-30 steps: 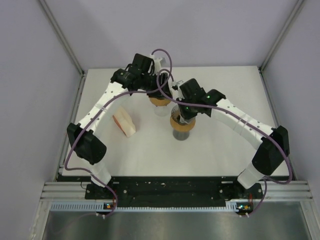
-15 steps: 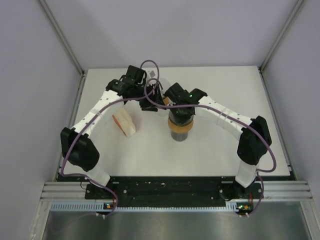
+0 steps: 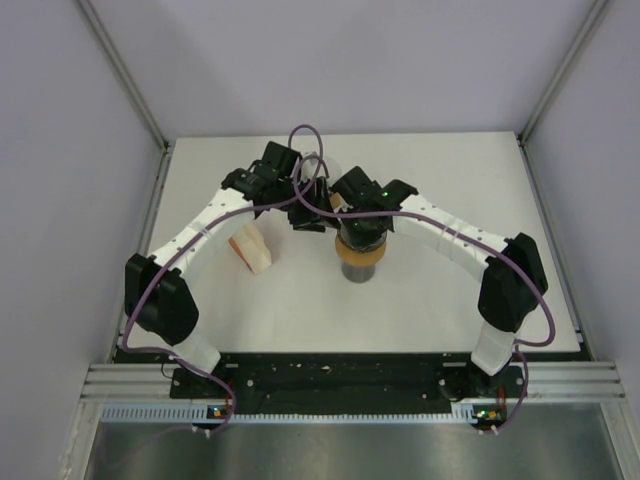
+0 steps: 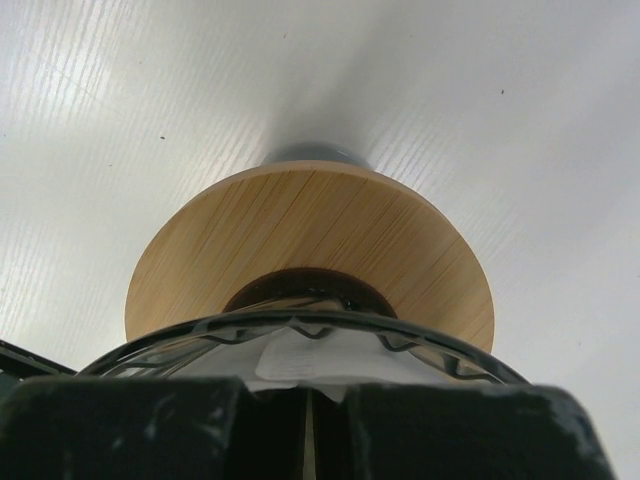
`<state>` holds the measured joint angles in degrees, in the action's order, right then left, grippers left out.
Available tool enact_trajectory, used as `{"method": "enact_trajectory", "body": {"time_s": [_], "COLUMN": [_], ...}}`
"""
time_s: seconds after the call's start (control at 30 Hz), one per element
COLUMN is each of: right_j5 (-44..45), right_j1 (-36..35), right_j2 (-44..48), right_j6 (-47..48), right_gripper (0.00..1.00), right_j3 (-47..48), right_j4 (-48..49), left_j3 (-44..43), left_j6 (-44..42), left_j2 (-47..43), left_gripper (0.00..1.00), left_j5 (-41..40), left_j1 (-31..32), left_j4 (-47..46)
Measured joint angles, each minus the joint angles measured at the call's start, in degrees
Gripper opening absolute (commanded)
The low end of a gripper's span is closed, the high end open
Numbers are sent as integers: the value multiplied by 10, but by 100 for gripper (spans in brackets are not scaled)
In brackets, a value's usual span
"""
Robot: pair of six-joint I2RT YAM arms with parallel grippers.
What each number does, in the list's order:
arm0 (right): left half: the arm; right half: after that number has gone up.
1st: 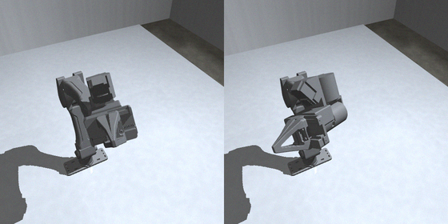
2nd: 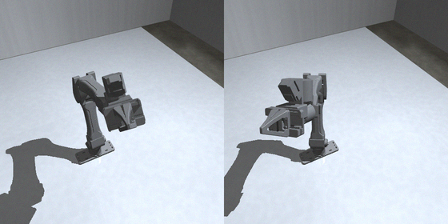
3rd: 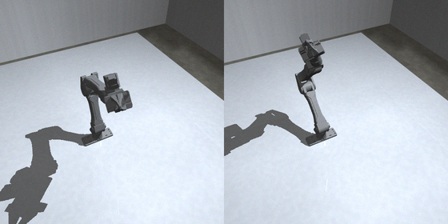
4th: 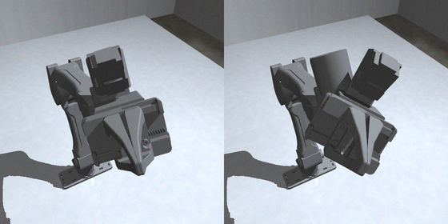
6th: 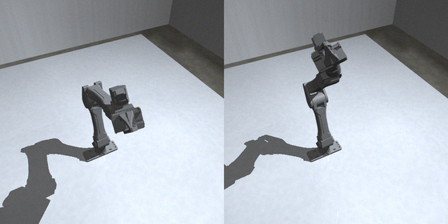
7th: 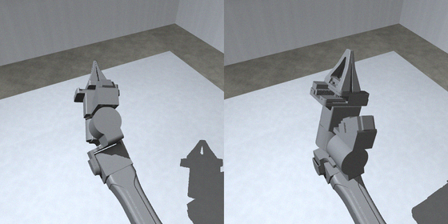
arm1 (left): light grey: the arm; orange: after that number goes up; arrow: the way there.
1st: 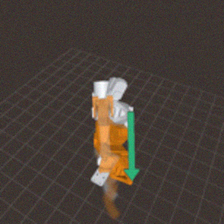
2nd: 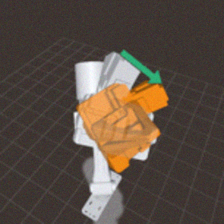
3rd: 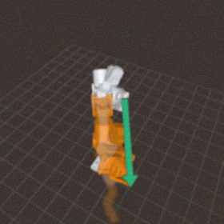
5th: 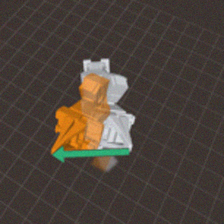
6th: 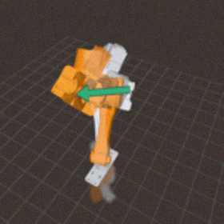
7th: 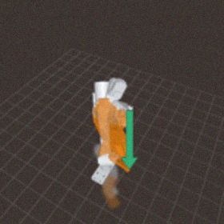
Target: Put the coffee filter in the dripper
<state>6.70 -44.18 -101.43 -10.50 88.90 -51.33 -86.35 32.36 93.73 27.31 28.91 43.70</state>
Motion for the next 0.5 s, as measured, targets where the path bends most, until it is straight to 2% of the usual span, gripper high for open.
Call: {"method": "enact_trajectory", "body": {"time_s": [0.5], "right_j5": [-2], "right_j1": [1], "right_j2": [3], "right_j6": [-2], "right_gripper": [0], "right_j3": [-3], "right_j4": [4], "left_j3": [11], "left_j6": [9], "left_j2": [0], "left_gripper": [55], "left_j5": [11], "left_j1": [0], "left_j4": [-21]}}
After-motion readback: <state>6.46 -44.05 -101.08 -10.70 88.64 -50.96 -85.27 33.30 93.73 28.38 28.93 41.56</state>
